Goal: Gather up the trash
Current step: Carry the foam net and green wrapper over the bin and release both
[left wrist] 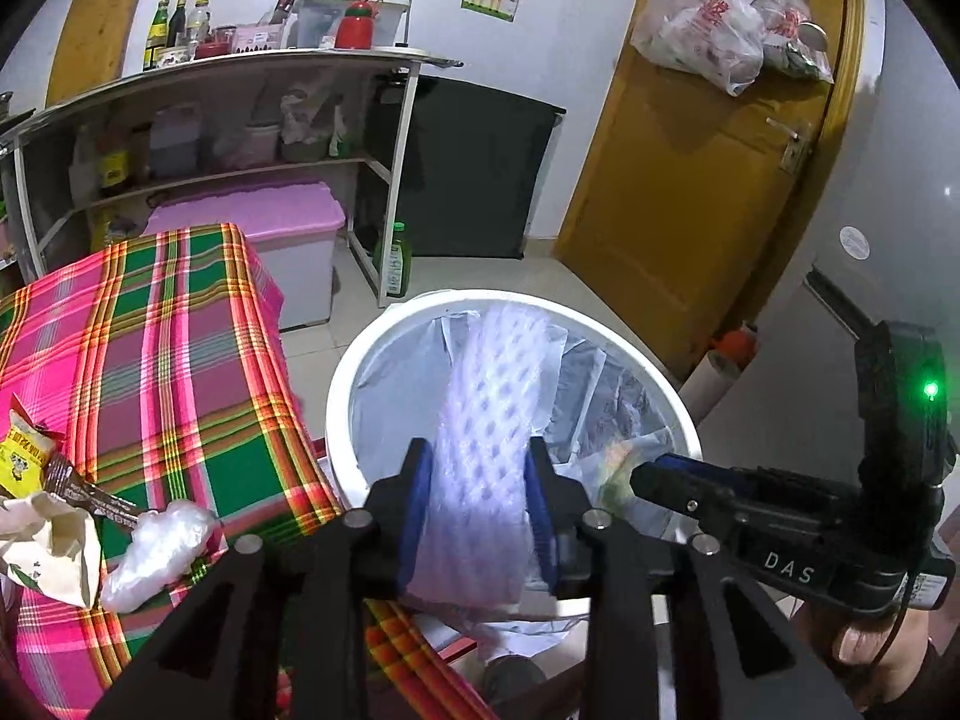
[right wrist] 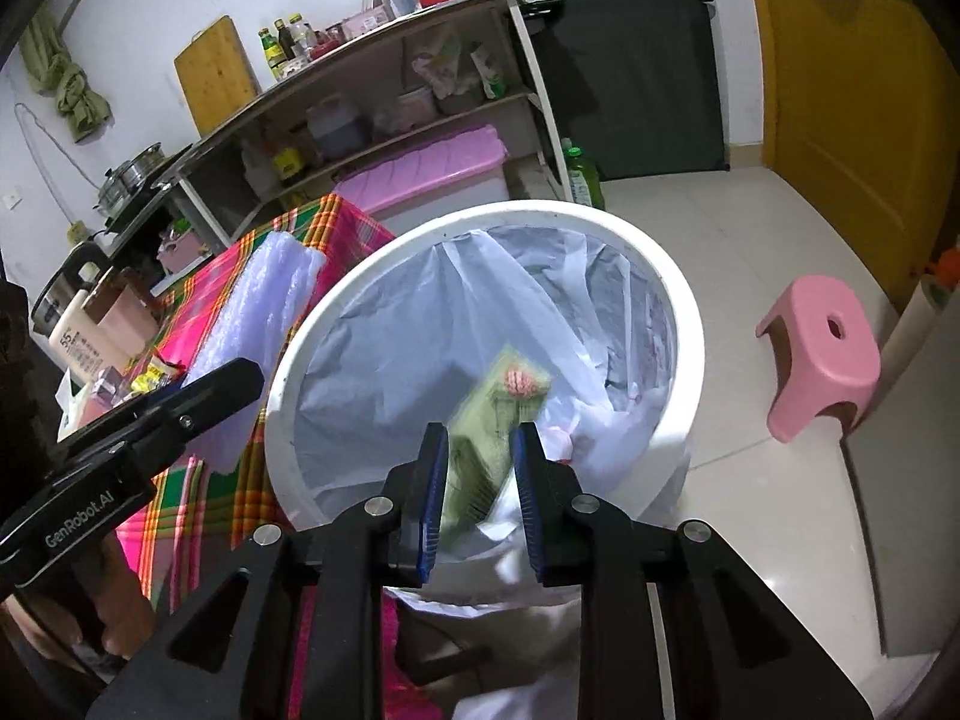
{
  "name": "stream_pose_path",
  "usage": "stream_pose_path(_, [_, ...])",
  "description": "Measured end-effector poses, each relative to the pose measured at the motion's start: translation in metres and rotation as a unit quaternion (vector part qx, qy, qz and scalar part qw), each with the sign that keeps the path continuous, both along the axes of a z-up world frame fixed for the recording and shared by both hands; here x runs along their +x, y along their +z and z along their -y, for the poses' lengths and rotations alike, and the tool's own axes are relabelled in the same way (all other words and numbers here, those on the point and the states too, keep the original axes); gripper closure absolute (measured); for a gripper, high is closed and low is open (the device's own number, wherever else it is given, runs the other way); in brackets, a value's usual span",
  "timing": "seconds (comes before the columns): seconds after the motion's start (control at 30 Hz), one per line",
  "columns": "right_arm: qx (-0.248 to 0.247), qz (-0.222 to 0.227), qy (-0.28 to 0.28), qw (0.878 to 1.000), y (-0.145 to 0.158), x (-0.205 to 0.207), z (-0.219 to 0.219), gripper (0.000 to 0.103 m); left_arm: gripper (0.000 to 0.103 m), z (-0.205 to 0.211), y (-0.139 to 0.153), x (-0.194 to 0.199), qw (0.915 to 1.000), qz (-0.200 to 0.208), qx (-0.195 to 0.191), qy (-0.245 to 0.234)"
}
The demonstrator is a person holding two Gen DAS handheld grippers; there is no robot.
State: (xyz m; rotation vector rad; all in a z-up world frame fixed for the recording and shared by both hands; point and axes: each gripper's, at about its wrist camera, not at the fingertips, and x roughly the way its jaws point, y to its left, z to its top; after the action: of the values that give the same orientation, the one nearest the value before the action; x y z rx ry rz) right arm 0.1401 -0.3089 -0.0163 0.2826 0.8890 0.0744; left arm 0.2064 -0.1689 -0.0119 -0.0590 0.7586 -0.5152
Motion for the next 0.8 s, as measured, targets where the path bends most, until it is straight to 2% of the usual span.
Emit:
stream_pose_path(0.17, [-0.001, 0.006, -0.003, 1.000, 0.003, -0.002, 0.000, 0.073, 0.063, -0.002, 0.002, -0.001, 1.0000, 0.001, -0.004, -0.002])
stream_pose_path(0.4, [0.001, 0.018, 0.004, 1.000, 0.012, -0.007, -0.004, 0.073, 0.063, -0.016, 0.004, -0.006, 0.9997, -0.004, -0.020, 0.011])
stream_pose_path(0.8, [0.021, 0.052, 0.052, 0.997, 0.026, -0.028, -0.031, 0.073, 0.063, -0.050, 0.003, -0.038, 0.9988, -0.001, -0.013, 0.046])
